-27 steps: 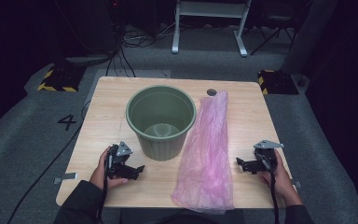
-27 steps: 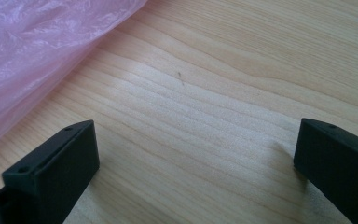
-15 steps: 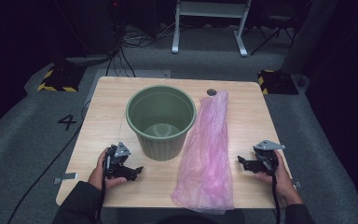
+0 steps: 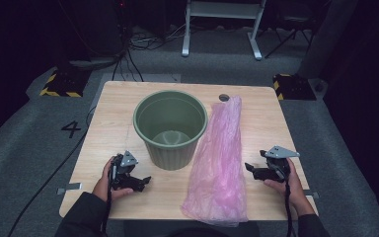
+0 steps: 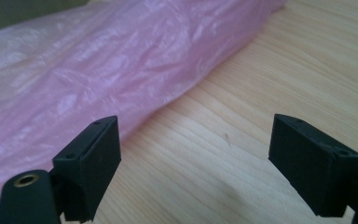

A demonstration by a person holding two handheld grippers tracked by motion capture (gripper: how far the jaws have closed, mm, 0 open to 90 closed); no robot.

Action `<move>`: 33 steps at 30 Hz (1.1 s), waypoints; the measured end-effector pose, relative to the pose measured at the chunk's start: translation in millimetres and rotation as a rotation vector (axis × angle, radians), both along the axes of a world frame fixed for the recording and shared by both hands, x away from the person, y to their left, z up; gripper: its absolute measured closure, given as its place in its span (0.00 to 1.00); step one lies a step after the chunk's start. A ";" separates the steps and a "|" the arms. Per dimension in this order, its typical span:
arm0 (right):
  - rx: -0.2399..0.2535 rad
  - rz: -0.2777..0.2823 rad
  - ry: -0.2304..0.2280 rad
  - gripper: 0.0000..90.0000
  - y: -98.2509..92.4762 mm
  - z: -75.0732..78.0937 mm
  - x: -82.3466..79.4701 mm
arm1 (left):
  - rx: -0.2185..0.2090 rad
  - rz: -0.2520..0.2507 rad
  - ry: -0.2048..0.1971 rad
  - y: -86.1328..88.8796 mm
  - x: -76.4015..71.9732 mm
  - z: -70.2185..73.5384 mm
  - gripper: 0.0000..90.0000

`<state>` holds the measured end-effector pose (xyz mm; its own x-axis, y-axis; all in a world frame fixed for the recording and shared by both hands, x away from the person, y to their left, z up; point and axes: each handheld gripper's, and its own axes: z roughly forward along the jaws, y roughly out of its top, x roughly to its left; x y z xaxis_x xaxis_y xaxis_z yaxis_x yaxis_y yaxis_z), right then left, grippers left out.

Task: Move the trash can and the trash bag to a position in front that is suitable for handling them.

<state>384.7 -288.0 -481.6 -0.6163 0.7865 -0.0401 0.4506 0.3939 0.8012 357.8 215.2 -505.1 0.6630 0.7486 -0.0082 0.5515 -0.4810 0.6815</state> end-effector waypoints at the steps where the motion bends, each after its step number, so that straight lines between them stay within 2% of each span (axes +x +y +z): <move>1: 0.002 0.005 -0.005 0.19 2.2 1.4 0.4 | 0.000 0.000 0.000 0.0 0.0 0.0 0.00; 2: 0.007 0.035 -0.006 0.19 7.7 4.6 1.7 | 0.001 0.001 -0.002 0.0 0.1 0.0 0.00; 4: 0.004 0.040 -0.010 0.19 10.0 5.6 2.1 | 0.001 0.002 -0.002 -0.1 0.1 0.0 0.00; 5: 0.010 0.069 -0.017 0.21 16.7 8.5 3.1 | 0.002 0.003 -0.002 -0.2 0.1 0.1 0.00; 7: 0.011 0.086 -0.022 0.22 22.5 9.6 4.0 | 0.000 0.006 -0.004 -0.5 0.0 -0.1 0.00; 9: 0.002 0.096 -0.035 0.28 29.3 8.5 5.4 | 0.001 0.009 -0.004 -1.1 0.0 -0.1 0.00; 14: -0.014 0.145 -0.026 0.34 46.6 3.5 9.6 | -0.005 0.011 0.002 -6.4 0.9 -0.2 0.00; 18: -0.015 0.153 -0.024 0.42 52.0 1.4 13.3 | -0.004 -0.003 -0.003 -12.8 2.4 -0.3 0.00; 19: -0.020 0.157 -0.029 0.56 53.7 -1.0 15.6 | 0.002 -0.007 -0.005 -15.1 3.2 0.1 0.00; 22: -0.027 0.161 -0.042 0.66 53.3 -5.7 17.0 | 0.001 -0.020 -0.005 -20.6 5.8 0.0 0.00; 24: -0.034 0.179 -0.032 0.69 52.5 -9.0 17.5 | -0.001 -0.030 -0.002 -26.3 9.1 0.1 0.00; 26: -0.063 0.187 -0.030 0.70 52.9 -12.8 17.6 | -0.005 -0.035 -0.002 -29.5 11.1 -0.2 0.00; 28: -0.077 0.183 -0.025 0.70 53.5 -15.2 18.0 | 0.004 -0.046 -0.004 -40.5 16.9 0.4 0.00; 33: -0.086 0.179 -0.018 0.71 51.8 -16.2 19.0 | 0.008 -0.049 -0.007 -52.5 26.0 0.9 0.00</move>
<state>403.8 -236.2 -497.8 -0.7448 0.6573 -0.1153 0.3526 0.5343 0.7683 383.8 162.8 -504.2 0.6990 0.7151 0.0024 0.5226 -0.5131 0.6809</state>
